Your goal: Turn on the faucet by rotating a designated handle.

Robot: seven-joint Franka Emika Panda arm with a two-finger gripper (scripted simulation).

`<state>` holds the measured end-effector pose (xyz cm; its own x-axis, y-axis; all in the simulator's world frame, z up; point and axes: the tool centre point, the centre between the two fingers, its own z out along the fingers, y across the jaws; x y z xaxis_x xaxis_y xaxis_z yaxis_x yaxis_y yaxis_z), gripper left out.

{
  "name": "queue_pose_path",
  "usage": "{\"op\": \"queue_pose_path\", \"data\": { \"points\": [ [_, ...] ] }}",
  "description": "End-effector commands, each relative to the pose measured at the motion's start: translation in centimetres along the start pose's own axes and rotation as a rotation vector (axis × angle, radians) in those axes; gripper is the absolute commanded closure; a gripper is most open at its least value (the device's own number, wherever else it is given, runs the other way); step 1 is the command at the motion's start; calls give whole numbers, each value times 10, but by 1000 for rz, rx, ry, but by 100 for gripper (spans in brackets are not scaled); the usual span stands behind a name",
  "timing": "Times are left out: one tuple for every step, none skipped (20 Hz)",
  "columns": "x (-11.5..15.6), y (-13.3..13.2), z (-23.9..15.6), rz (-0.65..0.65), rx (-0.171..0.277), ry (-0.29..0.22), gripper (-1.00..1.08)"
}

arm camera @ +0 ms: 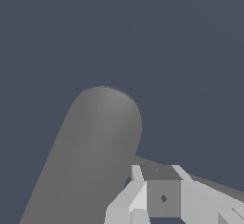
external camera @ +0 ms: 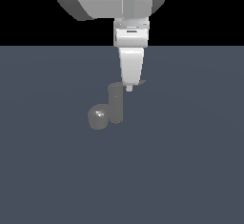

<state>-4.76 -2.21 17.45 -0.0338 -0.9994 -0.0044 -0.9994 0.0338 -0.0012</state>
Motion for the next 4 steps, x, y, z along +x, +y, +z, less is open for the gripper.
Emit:
{"op": "queue_pose_path", "data": {
  "points": [
    [28,-4,1,38,-1,4,108],
    [31,-6,1,39,-1,4,108],
    [35,-8,1,41,-1,4,108],
    [35,-8,1,41,-1,4,108]
  ]
}}
